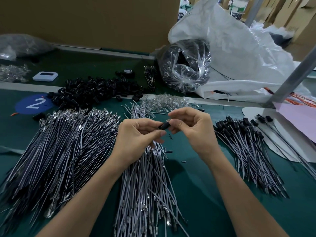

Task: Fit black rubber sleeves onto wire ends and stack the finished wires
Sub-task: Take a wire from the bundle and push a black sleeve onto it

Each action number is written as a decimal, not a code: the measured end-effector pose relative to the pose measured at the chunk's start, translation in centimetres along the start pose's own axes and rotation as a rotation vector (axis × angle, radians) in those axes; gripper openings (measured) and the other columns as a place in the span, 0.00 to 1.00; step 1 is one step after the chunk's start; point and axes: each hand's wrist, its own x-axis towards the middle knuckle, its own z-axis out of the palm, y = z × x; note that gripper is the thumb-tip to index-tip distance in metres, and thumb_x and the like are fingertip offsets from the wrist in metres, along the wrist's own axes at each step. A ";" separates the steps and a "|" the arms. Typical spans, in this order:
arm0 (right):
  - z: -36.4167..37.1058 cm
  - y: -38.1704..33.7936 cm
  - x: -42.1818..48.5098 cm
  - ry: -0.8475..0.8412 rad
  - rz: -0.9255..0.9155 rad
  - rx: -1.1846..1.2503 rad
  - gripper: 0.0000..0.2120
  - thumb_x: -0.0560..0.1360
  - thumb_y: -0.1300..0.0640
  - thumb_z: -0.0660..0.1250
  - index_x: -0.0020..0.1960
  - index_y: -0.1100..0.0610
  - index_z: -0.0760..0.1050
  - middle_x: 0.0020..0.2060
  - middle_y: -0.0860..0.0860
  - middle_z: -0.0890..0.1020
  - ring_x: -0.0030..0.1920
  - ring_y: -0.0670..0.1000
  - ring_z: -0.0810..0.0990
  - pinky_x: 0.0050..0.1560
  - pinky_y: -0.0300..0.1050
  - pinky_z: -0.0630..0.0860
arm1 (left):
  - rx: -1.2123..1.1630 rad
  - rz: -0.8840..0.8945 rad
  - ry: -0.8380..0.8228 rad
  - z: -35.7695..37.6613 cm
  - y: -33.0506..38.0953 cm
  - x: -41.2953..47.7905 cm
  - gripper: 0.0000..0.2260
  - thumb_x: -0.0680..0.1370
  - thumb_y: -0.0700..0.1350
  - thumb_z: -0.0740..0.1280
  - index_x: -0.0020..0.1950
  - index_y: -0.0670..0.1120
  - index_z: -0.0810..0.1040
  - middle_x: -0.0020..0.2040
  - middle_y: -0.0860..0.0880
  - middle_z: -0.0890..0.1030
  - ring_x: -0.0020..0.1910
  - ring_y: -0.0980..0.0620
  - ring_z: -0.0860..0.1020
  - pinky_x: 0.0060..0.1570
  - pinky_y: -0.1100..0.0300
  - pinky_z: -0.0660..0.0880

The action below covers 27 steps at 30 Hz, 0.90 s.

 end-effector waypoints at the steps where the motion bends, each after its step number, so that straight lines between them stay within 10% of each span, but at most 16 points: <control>1: -0.1 0.0 0.0 0.000 0.002 0.005 0.08 0.72 0.69 0.72 0.44 0.57 0.82 0.34 0.53 0.85 0.34 0.49 0.84 0.38 0.38 0.78 | -0.010 -0.002 -0.004 0.0 0.0 0.0 0.08 0.71 0.33 0.75 0.45 0.46 0.85 0.36 0.47 0.86 0.33 0.48 0.85 0.29 0.61 0.79; 27: -1.5 0.0 -0.4 -0.213 0.159 0.169 0.13 0.70 0.78 0.68 0.35 0.61 0.77 0.28 0.54 0.82 0.27 0.49 0.79 0.31 0.39 0.77 | -0.074 0.037 -0.120 0.1 -0.4 -0.3 0.09 0.67 0.39 0.74 0.46 0.45 0.84 0.36 0.46 0.86 0.34 0.47 0.85 0.35 0.62 0.80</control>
